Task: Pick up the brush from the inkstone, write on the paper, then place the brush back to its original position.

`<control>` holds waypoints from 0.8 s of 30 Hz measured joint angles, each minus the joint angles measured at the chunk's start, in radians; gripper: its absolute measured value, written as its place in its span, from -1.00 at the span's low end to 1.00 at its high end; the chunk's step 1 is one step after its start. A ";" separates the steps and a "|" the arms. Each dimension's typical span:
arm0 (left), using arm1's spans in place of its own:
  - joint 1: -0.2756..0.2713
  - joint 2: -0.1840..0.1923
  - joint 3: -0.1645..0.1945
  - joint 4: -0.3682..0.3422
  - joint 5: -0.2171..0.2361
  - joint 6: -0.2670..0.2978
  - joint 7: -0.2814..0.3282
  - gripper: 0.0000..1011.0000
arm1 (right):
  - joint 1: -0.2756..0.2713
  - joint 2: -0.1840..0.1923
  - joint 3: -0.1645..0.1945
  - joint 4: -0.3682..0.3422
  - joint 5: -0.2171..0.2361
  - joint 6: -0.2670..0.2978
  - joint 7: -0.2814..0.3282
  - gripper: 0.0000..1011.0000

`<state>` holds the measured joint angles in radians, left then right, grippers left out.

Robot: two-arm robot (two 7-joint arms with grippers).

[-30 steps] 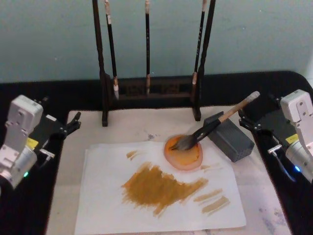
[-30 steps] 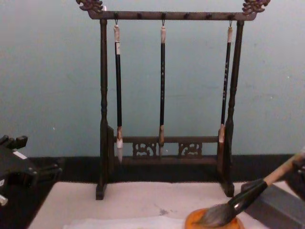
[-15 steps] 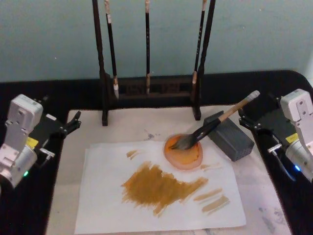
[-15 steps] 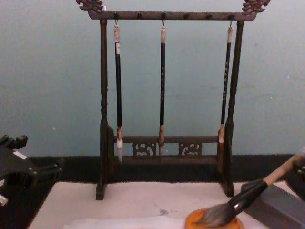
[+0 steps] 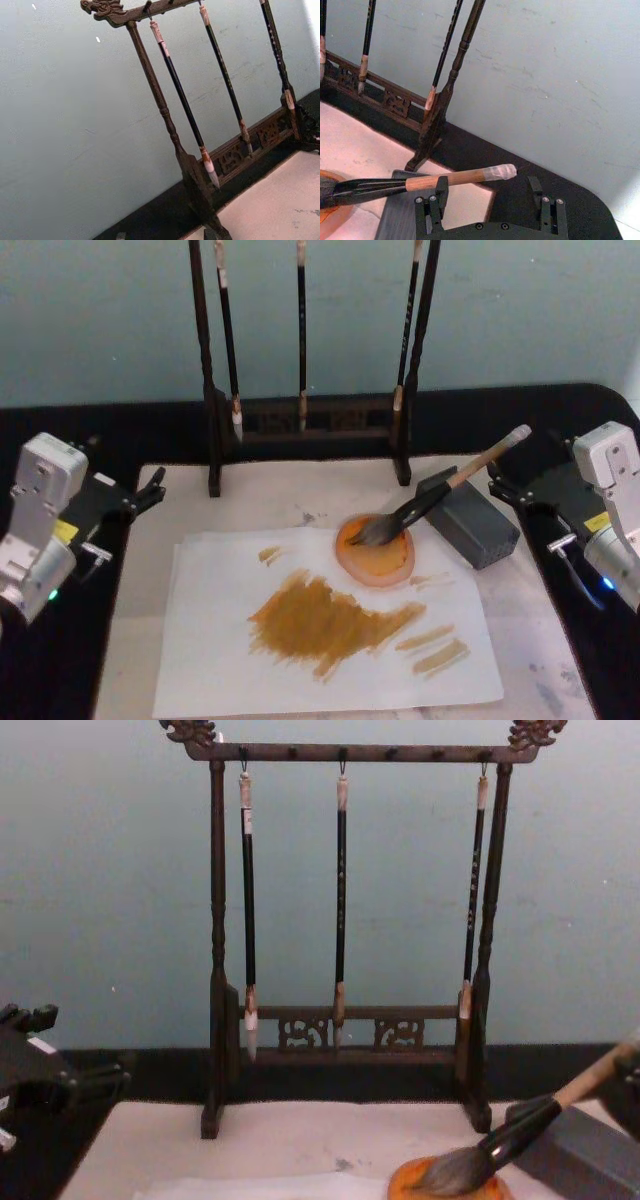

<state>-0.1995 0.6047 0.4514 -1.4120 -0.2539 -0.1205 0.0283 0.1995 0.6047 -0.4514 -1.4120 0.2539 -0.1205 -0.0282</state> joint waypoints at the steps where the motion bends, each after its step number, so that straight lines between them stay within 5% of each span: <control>1: 0.000 0.000 0.000 0.000 0.000 0.000 0.000 1.00 | 0.000 0.000 0.000 0.000 0.000 0.000 0.000 0.98; 24: 0.000 0.000 0.000 0.000 0.000 0.000 0.000 1.00 | -0.004 -0.004 0.008 0.000 -0.003 0.000 0.010 0.98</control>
<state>-0.1995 0.6047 0.4514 -1.4120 -0.2540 -0.1205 0.0283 0.1958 0.6003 -0.4431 -1.4122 0.2509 -0.1205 -0.0181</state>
